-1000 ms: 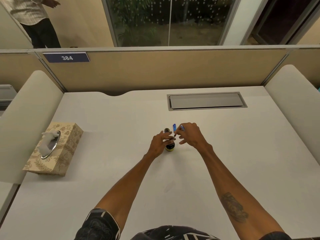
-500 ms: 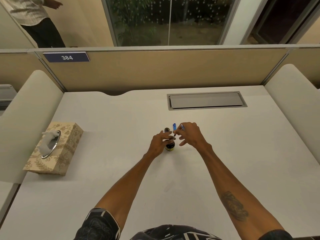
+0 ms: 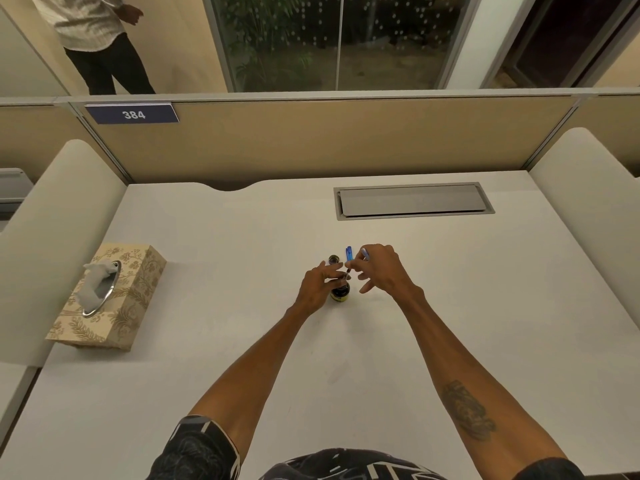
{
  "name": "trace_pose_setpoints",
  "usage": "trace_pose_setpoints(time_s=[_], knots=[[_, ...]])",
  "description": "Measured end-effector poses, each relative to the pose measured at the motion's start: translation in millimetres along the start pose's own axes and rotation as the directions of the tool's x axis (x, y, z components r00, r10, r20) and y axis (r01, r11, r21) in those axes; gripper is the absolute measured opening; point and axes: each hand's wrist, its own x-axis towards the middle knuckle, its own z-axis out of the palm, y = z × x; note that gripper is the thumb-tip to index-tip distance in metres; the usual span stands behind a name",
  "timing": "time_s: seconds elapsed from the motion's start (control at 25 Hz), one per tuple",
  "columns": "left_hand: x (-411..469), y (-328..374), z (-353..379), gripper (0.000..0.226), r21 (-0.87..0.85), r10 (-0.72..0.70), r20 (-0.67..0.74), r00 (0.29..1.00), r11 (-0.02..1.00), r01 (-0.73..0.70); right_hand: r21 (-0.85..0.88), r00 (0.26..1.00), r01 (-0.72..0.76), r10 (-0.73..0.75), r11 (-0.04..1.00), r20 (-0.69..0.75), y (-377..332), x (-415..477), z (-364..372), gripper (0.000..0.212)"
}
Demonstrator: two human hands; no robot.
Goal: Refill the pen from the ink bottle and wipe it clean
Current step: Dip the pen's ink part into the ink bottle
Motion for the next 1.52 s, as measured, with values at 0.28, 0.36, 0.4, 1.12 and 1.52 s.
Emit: trace_pose_setpoints(time_s=[0.28, 0.36, 0.4, 1.12, 1.52], knots=[[5.7, -6.1, 1.6, 0.018, 0.008, 0.005, 0.020, 1.000, 1.000, -0.005, 0.030, 0.996, 0.079, -0.080, 0.996, 0.047, 7.8, 1.2, -5.1, 0.013], [7.4, -9.8, 1.9, 0.019, 0.002, 0.008, 0.021, 1.000, 1.000, -0.008, 0.018, 0.996, 0.082, -0.083, 0.996, 0.038, 7.3, 1.5, -3.9, 0.010], [8.1, -11.1, 2.0, 0.020, -0.001, 0.011, 0.018, 1.000, 1.000, -0.011, 0.017, 0.996, 0.080, -0.080, 0.997, 0.034, 7.0, 1.3, -3.2, 0.009], [7.4, -11.7, 4.0, 0.016, 0.008, 0.087, 0.013, 0.996, 0.996, -0.087, 0.001, 0.995, 0.090, -0.090, 0.996, 0.034, 7.9, 2.5, -3.3, 0.019], [8.5, -13.6, 3.8, 0.021, -0.010, 0.074, -0.006, 0.997, 0.997, -0.074, 0.019, 0.996, 0.082, -0.082, 0.996, 0.018, 6.5, 0.0, -2.4, 0.020]])
